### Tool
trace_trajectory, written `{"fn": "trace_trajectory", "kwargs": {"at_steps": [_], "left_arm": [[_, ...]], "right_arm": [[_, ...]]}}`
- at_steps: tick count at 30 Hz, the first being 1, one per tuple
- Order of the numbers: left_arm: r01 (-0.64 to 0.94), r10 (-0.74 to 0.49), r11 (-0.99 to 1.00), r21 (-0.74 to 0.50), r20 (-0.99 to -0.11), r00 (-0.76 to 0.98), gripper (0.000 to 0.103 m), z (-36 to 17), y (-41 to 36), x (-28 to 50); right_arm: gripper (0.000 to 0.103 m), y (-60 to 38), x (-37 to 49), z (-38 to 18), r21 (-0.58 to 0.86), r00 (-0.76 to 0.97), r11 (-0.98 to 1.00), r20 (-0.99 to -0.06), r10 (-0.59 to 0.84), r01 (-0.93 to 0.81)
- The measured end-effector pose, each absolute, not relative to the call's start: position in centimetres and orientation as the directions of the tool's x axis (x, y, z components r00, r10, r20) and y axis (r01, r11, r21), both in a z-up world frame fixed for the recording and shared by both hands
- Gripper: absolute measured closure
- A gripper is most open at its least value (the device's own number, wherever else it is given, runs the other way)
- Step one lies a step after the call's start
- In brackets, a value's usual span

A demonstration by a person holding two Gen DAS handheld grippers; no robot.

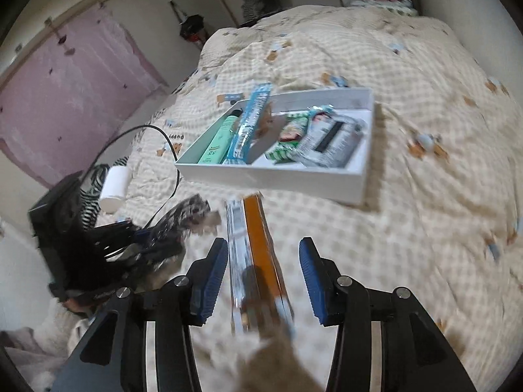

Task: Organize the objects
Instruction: 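Hold the comb in the left gripper while the right gripper grasps the orange snack bar, then carry the comb and orange snack bar over the white box with both grippers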

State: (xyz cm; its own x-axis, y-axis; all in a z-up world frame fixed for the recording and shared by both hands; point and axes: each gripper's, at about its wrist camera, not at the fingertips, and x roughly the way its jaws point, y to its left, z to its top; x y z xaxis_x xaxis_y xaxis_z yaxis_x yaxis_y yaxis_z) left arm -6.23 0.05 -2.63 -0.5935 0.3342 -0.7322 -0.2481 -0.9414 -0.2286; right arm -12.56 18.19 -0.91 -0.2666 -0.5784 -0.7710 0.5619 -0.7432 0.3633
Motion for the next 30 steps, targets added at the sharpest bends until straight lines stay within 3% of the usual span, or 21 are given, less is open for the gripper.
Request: {"fn": "trace_trajectory", "kwargs": {"at_steps": [2, 5, 7, 8, 18, 30], "left_arm": [[-0.248, 0.335, -0.941, -0.23, -0.732, -0.593, 0.07, -2.7, 0.1, -6.2], [-0.248, 0.335, -0.941, -0.23, -0.732, -0.594, 0.07, -2.6, 0.0, -6.2], [-0.248, 0.336, -0.941, -0.231, -0.731, -0.594, 0.07, -2.7, 0.0, -6.2], [-0.247, 0.336, -0.941, -0.232, -0.731, -0.594, 0.07, -2.7, 0.0, -6.2], [-0.24, 0.343, -0.939, -0.247, -0.726, -0.596, 0.07, -2.7, -0.3, -6.2], [-0.264, 0.345, -0.937, -0.23, -0.731, -0.589, 0.07, -2.8, 0.0, -6.3]], "right_arm": [[0.056, 16.8, -12.9, -1.3, 0.351, -0.248, -0.723, -0.776, -0.58, 0.595], [0.056, 13.5, -12.6, -2.1, 0.187, -0.277, -0.716, -0.834, -0.477, 0.672], [0.076, 12.1, -12.2, -2.6, 0.094, -0.306, -0.73, -0.866, -0.396, 0.678], [0.077, 12.1, -12.0, -2.4, 0.085, -0.319, -0.726, -0.859, -0.401, 0.683], [0.08, 15.9, -7.4, 2.4, 0.17, -0.39, -0.706, -0.734, -0.556, 0.687], [0.08, 20.0, -5.7, -1.0, 0.349, -0.421, -0.734, -0.643, -0.639, 0.582]]}}
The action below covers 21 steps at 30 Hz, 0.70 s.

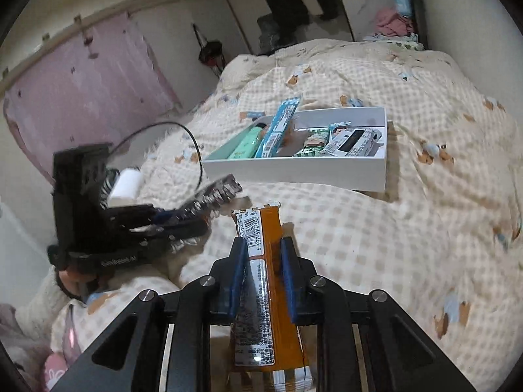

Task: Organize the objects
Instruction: 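Carry the comb and orange snack bar over the white box with both grippers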

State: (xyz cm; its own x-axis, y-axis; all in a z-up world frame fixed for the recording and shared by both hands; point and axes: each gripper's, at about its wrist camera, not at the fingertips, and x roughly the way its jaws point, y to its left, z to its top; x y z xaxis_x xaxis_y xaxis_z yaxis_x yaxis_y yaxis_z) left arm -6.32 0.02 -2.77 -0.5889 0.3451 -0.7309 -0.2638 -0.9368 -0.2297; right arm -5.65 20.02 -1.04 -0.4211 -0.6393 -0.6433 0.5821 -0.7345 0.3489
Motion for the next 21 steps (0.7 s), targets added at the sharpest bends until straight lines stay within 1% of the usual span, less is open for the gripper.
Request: {"fn": "trace_trajectory", "kwargs": {"at_steps": [4, 9, 17, 21], "left_arm": [[-0.27, 0.348, -0.934, -0.233, -0.756, -0.554, 0.07, -3.3, 0.2, -6.9], [-0.256, 0.338, -0.939, -0.229, -0.749, -0.57, 0.07, -3.1, 0.1, -6.7], [-0.228, 0.348, -0.938, -0.263, -0.712, -0.61, 0.07, -2.2, -1.1, -6.2], [-0.239, 0.373, -0.927, -0.288, -0.67, -0.641, 0.07, -0.3, -2.0, -6.3]], "right_arm": [[0.08, 20.0, -5.3, -1.0, 0.349, -0.427, -0.736, -0.639, -0.639, 0.579], [0.08, 20.3, -5.4, -1.7, 0.374, -0.421, -0.737, -0.637, -0.645, 0.563], [0.08, 20.7, -5.4, -1.1, 0.391, -0.423, -0.72, -0.612, -0.669, 0.573], [0.08, 21.4, -6.2, 0.4, 0.424, -0.43, -0.698, -0.569, -0.701, 0.577]]}}
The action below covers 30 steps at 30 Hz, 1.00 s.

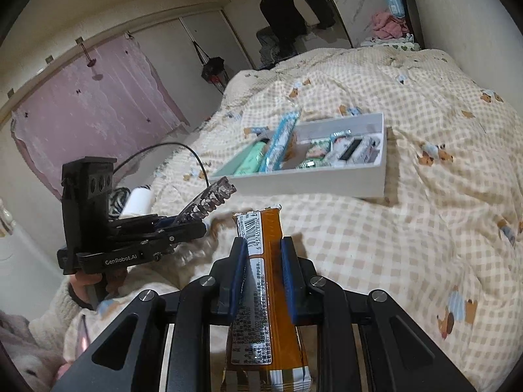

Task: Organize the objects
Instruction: 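Carry the comb and orange snack bar over the white box with both grippers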

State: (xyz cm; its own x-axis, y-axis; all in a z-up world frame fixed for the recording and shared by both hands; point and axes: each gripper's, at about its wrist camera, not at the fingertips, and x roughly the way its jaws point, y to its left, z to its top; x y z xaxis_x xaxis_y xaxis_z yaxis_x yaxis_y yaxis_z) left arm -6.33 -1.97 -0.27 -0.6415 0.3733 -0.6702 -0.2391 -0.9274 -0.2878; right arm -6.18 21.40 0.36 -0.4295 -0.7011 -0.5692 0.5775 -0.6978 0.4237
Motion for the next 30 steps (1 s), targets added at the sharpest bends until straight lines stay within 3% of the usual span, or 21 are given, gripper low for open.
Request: {"fn": "trace_trajectory", "kwargs": {"at_steps": [7, 11, 17, 23, 30], "left_arm": [[-0.223, 0.386, -0.914, -0.339, -0.556, -0.736, 0.07, 6.0, -3.5, -8.2], [-0.232, 0.387, -0.911, -0.341, -0.511, -0.768, 0.07, 10.0, -3.5, -10.5], [-0.18, 0.308, -0.933, -0.313, -0.433, -0.847, 0.07, 12.6, -2.5, -14.8], [-0.157, 0.363, -0.892, -0.425, -0.463, -0.808, 0.07, 9.9, -3.0, -17.5], [-0.043, 0.261, -0.922, -0.385, -0.534, -0.804, 0.07, 5.2, -3.8, -18.2]], "right_arm": [[0.08, 23.0, -8.9, 5.9, 0.498, -0.572, -0.659, -0.34, -0.747, 0.564], [0.08, 21.5, -13.3, 9.4, 0.491, -0.594, -0.696, -0.376, -0.711, 0.523], [0.08, 18.9, -18.2, 10.4, 0.551, -0.633, -0.667, -0.292, -0.717, 0.501], [0.08, 14.9, -21.1, 5.9, 0.547, -0.586, -0.691, -0.39, -0.71, 0.473], [0.08, 12.2, -21.5, 2.3, 0.467, -0.614, -0.759, -0.454, -0.646, 0.453]]}}
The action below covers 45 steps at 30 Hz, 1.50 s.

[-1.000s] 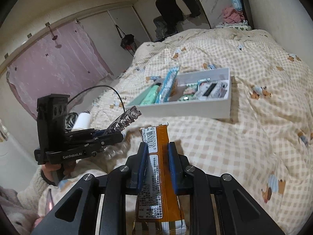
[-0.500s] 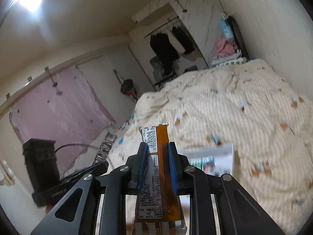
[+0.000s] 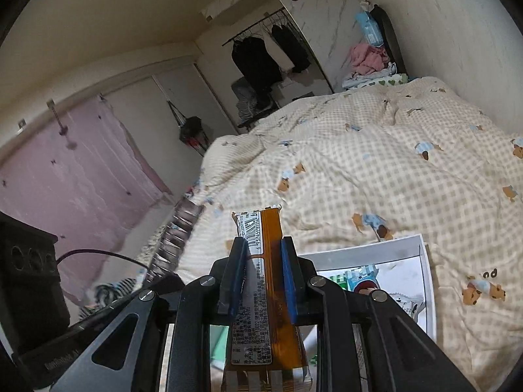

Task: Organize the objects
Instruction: 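Carry the comb and orange snack bar over the white box with both grippers, then lower the comb and snack bar into the box and open both grippers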

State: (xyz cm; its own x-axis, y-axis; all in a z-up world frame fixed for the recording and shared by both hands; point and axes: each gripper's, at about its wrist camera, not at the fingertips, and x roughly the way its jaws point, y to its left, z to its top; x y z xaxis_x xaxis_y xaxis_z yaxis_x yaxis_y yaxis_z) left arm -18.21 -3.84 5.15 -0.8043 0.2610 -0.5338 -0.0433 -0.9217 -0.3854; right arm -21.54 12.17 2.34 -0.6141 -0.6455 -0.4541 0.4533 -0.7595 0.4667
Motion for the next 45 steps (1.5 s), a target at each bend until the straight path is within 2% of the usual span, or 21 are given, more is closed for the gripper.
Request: {"fn": "trace_trajectory", "kwargs": {"at_steps": [2, 7, 19, 27, 29, 31, 32, 35, 36, 38, 41, 45], "left_arm": [[-0.009, 0.231, -0.931, -0.365, -0.57, -0.788, 0.07, 3.2, -3.9, -18.6], [0.06, 0.239, -0.906, -0.419, -0.623, -0.745, 0.07, -0.2, -5.3, -19.5], [0.088, 0.203, -0.929, -0.359, -0.696, -0.689, 0.07, -3.0, -4.7, -20.3], [0.1, 0.178, -0.933, -0.344, -0.688, -0.704, 0.069, -2.6, -4.8, -20.0], [0.108, 0.169, -0.933, -0.344, -0.681, -0.713, 0.054, -2.2, -5.0, -19.9], [0.115, 0.153, -0.932, -0.343, -0.663, -0.733, 0.042, -1.6, -5.2, -19.6], [0.127, 0.128, -0.936, -0.328, -0.653, -0.746, 0.039, -1.2, -5.2, -19.3], [0.192, -0.018, -0.957, -0.217, -0.618, -0.786, 0.036, 0.7, -4.9, -18.2], [0.187, -0.032, -0.962, -0.197, -0.6, -0.799, 0.034, 1.3, -4.8, -17.8], [0.16, -0.033, -0.971, -0.178, -0.564, -0.825, 0.024, 2.8, -4.6, -16.9], [0.138, -0.02, -0.973, -0.183, -0.532, -0.846, 0.023, 4.5, -4.7, -15.6], [0.047, 0.084, -0.974, -0.223, -0.543, -0.835, 0.021, 5.9, -4.8, -14.4]], "right_arm": [[0.08, 12.1, -21.8, 1.2, 0.467, -0.619, -0.774, -0.473, -0.628, 0.428], [0.08, 11.9, -22.0, -0.9, 0.493, -0.606, -0.776, -0.496, -0.622, 0.393], [0.08, 12.2, -22.1, -3.6, 0.493, -0.62, -0.804, -0.528, -0.58, 0.332], [0.079, 11.8, -22.0, -3.5, 0.467, -0.618, -0.819, -0.547, -0.565, 0.335], [0.075, 11.5, -21.9, -3.0, 0.431, -0.628, -0.835, -0.557, -0.544, 0.341], [0.047, 11.3, -21.7, -2.1, 0.399, -0.638, -0.841, -0.55, -0.538, 0.365], [0.045, 11.2, -21.5, -1.7, 0.389, -0.639, -0.838, -0.544, -0.544, 0.382], [0.045, 10.9, -21.0, -0.1, 0.349, -0.638, -0.832, -0.534, -0.555, 0.432], [0.045, 11.0, -20.7, 0.6, 0.34, -0.644, -0.832, -0.527, -0.555, 0.439], [0.045, 11.4, -20.5, 1.6, 0.346, -0.641, -0.821, -0.513, -0.57, 0.453], [0.045, 12.5, -19.8, 3.7, 0.337, -0.65, -0.814, -0.49, -0.581, 0.473], [0.045, 14.3, -18.0, 6.0, 0.287, -0.657, -0.808, -0.474, -0.586, 0.514]]}}
